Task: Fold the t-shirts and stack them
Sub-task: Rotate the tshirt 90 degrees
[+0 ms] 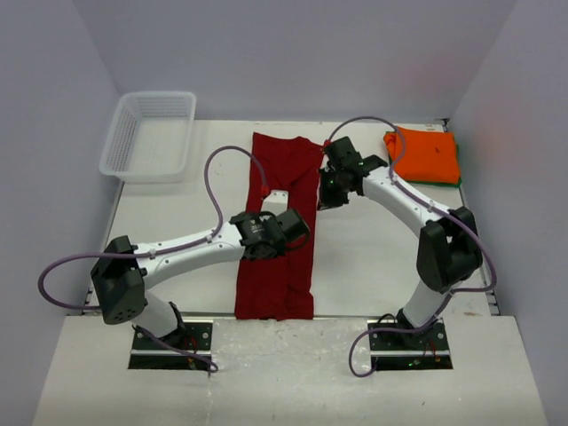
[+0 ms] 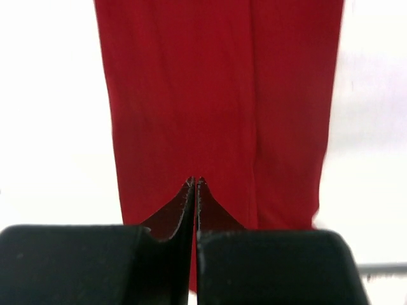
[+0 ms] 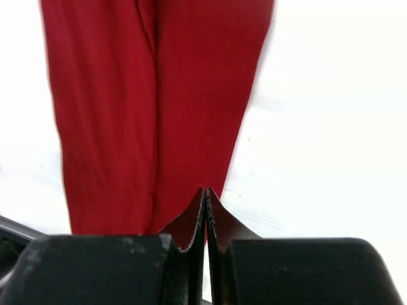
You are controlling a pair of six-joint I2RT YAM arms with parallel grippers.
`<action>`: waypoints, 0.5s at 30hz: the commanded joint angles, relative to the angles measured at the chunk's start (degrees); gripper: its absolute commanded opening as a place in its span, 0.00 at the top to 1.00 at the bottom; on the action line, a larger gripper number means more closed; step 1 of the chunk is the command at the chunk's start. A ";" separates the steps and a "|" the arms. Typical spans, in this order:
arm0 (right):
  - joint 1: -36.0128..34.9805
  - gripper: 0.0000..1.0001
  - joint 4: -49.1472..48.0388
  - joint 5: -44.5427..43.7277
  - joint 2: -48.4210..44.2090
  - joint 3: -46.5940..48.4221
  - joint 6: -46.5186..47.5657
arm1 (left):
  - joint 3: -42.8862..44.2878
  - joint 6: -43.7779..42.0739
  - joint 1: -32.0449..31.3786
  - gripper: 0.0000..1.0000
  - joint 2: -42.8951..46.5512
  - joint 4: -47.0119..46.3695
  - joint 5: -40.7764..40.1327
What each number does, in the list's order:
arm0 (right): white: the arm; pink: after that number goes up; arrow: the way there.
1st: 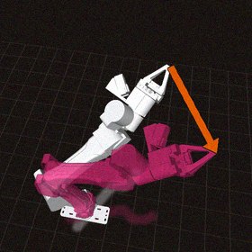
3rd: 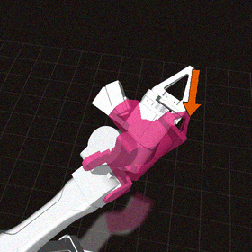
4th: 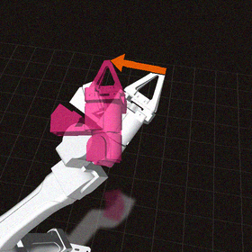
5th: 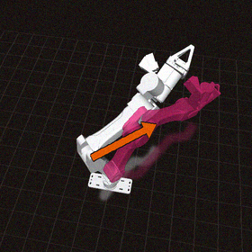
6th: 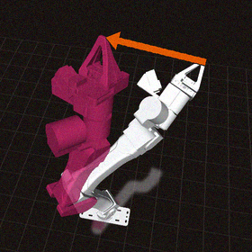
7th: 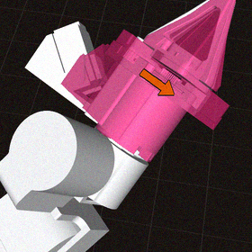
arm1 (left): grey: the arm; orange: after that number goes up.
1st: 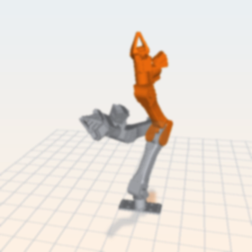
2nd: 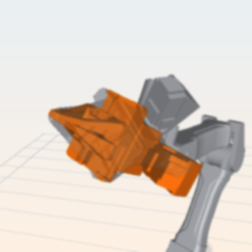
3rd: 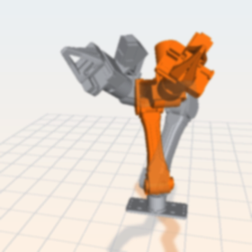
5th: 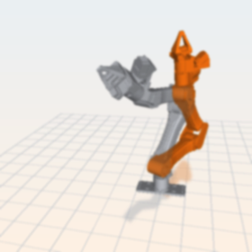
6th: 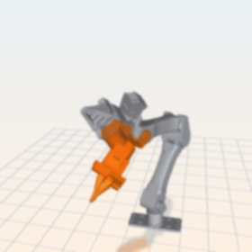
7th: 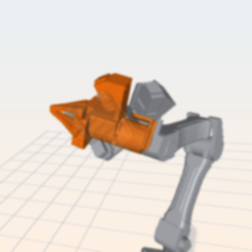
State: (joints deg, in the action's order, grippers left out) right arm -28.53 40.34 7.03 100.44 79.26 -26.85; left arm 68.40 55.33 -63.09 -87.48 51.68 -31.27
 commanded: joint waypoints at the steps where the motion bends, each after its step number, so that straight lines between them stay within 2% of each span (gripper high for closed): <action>1: 2.51 1.00 0.53 0.26 -3.68 2.11 1.71 | -0.89 -13.72 7.70 1.00 -0.58 -11.67 2.86; 2: 3.04 1.00 0.71 1.83 -3.24 2.99 1.98 | -1.25 -15.24 11.20 1.00 -1.45 -15.95 6.53; 7: 5.86 1.00 3.59 7.03 4.57 14.48 2.86 | -0.81 -21.40 20.44 1.00 -6.38 -25.55 15.87; 10: 6.38 1.00 5.10 7.83 8.45 20.48 3.12 | 0.59 -22.72 23.62 1.00 -10.84 -29.00 21.76; 15: 7.70 1.00 5.63 9.58 10.74 23.56 3.56 | 3.66 -24.39 25.03 1.00 -17.62 -33.13 28.01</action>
State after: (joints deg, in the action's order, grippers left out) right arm -21.67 43.53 13.58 110.98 99.77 -24.77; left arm 68.93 34.61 -38.59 -102.74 24.84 -9.82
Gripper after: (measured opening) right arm 0.003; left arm 0.002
